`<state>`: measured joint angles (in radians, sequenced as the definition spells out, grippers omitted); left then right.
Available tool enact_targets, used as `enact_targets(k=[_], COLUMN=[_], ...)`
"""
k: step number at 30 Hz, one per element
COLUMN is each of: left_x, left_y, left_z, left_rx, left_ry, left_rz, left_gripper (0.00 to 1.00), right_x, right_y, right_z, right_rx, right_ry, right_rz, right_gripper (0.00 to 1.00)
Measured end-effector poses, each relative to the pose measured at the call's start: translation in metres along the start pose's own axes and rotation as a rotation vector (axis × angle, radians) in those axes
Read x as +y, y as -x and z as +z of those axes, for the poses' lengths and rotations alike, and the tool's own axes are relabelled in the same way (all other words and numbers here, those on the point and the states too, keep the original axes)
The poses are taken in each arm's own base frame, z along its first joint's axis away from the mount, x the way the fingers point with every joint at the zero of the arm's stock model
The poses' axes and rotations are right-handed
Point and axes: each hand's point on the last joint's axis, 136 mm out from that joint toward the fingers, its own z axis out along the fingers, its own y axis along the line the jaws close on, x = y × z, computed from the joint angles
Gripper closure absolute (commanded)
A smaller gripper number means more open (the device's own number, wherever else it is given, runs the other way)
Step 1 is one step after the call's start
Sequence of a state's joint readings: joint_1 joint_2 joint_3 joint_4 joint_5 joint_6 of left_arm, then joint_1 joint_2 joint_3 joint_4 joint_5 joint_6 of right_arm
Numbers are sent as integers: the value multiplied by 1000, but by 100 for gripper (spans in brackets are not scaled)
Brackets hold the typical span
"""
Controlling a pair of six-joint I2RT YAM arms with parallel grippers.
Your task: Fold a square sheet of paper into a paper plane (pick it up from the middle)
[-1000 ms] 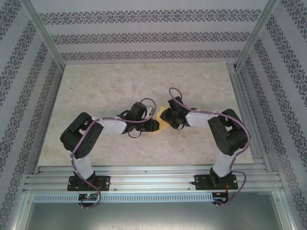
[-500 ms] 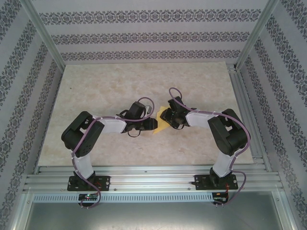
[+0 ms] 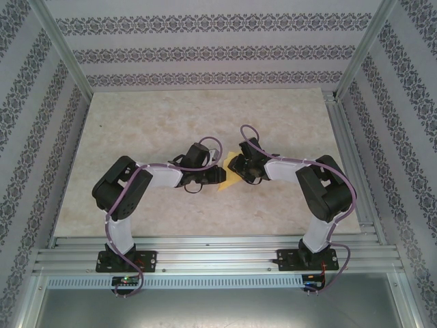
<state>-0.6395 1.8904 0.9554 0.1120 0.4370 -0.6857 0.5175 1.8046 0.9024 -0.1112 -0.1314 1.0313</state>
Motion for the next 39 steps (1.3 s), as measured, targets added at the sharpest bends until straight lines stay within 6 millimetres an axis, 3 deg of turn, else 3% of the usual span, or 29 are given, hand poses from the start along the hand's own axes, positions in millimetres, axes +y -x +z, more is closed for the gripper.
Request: enact_targets(k=[15,27,39], left_x=[-5,-13,-16], left_y=[1,-5,-11], left_z=[18,22,21], left_rx=[53,115,148], left_ry=[-49,-99,-121], left_rz=[37,53,56], left_gripper=[92,93,92], right_x=[6,-20,-13], right_y=[1,4,-7], right_z=[-7,-29,-32], right_rx=[-34,-8,58], right_ry=[69,39,88], right_rz=[-19,-104,-218], right_gripper=[56,56,52])
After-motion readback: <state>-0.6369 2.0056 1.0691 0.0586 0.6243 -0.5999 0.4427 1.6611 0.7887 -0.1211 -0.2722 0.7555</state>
